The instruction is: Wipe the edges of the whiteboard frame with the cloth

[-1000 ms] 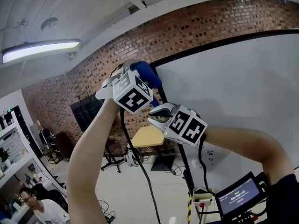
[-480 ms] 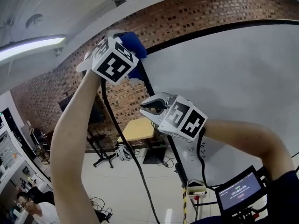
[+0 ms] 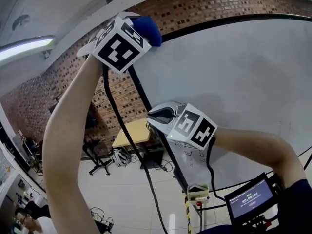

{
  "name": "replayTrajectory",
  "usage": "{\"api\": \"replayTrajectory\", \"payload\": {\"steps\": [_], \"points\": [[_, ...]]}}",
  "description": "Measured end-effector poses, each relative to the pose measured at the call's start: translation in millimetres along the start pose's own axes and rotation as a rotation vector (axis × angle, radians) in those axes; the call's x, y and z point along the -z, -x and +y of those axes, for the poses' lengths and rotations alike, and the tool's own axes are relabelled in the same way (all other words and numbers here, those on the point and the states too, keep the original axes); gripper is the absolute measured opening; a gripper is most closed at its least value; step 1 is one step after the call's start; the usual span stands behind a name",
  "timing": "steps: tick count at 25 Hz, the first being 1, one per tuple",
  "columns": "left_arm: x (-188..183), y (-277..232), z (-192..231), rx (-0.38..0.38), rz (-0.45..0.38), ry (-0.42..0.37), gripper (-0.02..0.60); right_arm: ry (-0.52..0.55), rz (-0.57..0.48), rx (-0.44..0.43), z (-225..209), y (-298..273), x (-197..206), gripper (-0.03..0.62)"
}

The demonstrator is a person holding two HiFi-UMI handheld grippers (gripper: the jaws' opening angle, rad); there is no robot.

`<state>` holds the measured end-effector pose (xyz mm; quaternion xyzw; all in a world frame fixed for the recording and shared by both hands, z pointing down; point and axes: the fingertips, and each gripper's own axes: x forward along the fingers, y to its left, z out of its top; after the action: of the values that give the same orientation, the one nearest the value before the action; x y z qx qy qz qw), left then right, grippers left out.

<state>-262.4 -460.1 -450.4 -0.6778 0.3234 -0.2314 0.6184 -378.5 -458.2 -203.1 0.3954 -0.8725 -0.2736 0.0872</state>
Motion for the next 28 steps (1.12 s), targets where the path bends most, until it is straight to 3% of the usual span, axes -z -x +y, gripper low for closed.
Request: {"api": "replayTrajectory", "payload": {"steps": [8,17,23,28], "points": [[-72.2,-29.8,-2.7,0.015,-0.038,-0.030,0.238,-0.032,0.028,0.017,-24.0,58.9,24.1,0.032],[-98.3,-44.3,-23.2,0.021,-0.070,-0.054,0.235,-0.062,0.015,0.009,-17.7,67.4,41.7,0.029],[-162.7,-68.9,-20.7,0.029,-0.056,-0.043,0.235,-0.068,0.013,0.012,-47.4,130.2,34.8,0.029],[-189.1,-72.5,-25.5,-0.017,-0.038,-0.029,0.236,-0.067,0.019,0.009,-49.8,167.8,39.3,0.029]]}}
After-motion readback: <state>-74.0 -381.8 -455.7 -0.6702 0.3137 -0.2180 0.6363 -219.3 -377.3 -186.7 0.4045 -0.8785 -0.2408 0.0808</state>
